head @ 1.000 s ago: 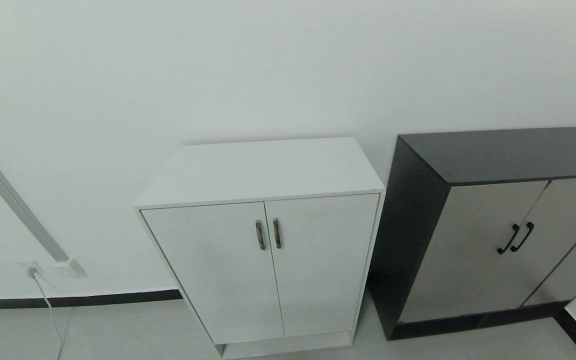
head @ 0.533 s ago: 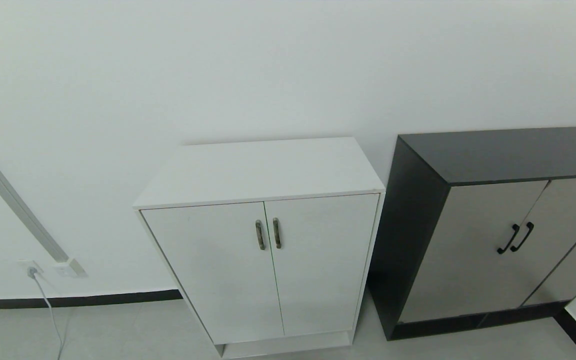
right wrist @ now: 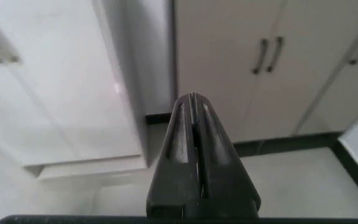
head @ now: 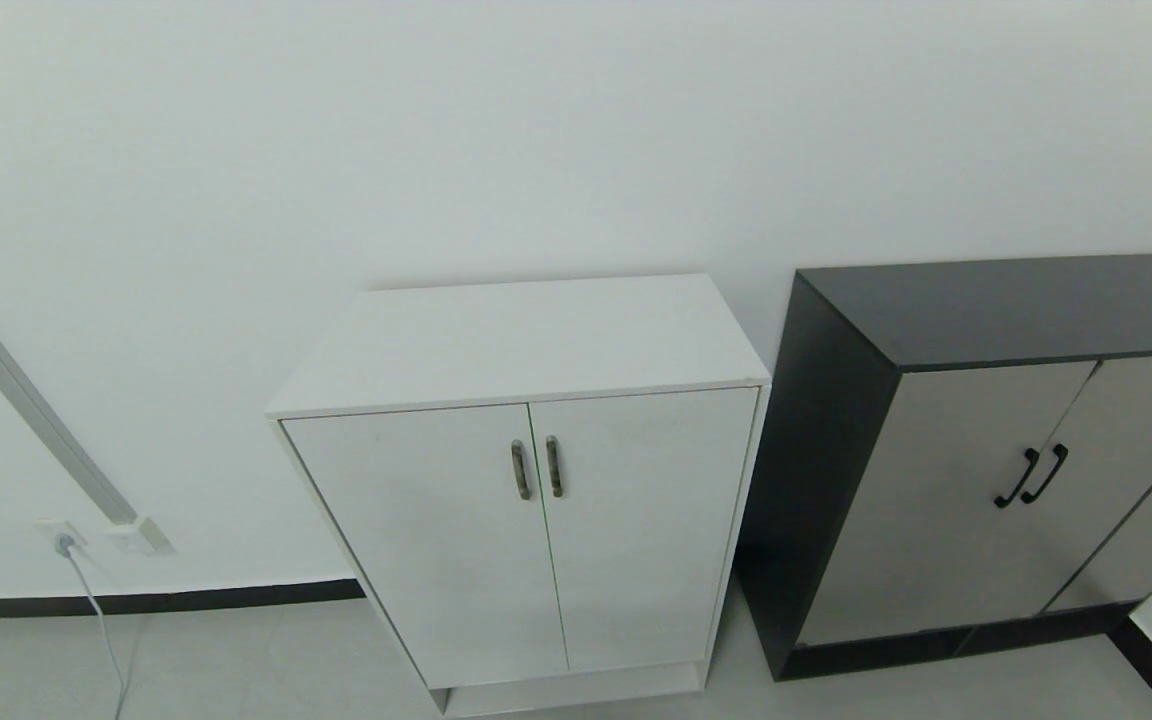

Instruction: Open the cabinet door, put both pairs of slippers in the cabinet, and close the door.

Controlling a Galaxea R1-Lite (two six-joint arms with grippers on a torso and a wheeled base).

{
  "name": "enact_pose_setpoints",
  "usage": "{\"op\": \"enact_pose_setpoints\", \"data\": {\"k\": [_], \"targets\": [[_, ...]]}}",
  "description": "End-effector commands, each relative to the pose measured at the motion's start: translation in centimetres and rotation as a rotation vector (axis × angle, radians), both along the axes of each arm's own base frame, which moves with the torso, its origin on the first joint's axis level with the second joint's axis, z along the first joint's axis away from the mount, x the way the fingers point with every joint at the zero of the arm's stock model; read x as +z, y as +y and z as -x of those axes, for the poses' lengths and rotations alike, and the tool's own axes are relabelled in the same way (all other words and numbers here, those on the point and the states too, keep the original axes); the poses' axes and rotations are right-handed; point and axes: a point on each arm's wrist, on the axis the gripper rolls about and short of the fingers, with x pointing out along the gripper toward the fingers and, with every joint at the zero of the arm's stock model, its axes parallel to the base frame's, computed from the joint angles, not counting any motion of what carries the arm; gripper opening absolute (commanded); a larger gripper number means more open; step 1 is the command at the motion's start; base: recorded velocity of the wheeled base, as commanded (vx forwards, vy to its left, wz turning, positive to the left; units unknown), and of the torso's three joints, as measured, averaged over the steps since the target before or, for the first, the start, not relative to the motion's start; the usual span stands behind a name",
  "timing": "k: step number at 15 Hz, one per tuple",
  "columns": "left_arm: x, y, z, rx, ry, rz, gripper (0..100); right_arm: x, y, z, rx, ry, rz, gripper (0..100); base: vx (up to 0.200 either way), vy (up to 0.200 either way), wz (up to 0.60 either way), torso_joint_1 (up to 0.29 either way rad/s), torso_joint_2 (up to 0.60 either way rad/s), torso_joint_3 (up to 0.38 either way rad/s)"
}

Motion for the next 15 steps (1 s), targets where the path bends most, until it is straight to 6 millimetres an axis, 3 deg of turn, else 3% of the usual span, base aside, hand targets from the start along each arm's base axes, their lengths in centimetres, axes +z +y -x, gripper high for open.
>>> {"op": "enact_pose_setpoints", "data": {"k": [1, 5, 15], "targets": [[0.0, 0.0, -0.01, 0.0, 0.002, 0.001, 0, -0.15, 0.0, 0.55, 0.007, -0.073, 0.003, 0, 0.0, 0.0, 0.0, 0.0, 0.0, 0.0], [-0.03, 0.01, -0.02, 0.004, 0.002, -0.004, 0, -0.12, -0.03, 0.56, -0.007, -0.086, -0.084, 0, 0.0, 0.0, 0.0, 0.0, 0.0, 0.0], [-0.03, 0.01, -0.02, 0.004, 0.002, -0.004, 0, -0.12, -0.04, 0.56, -0.014, -0.086, -0.076, 0, 0.0, 0.0, 0.0, 0.0, 0.0, 0.0]]}}
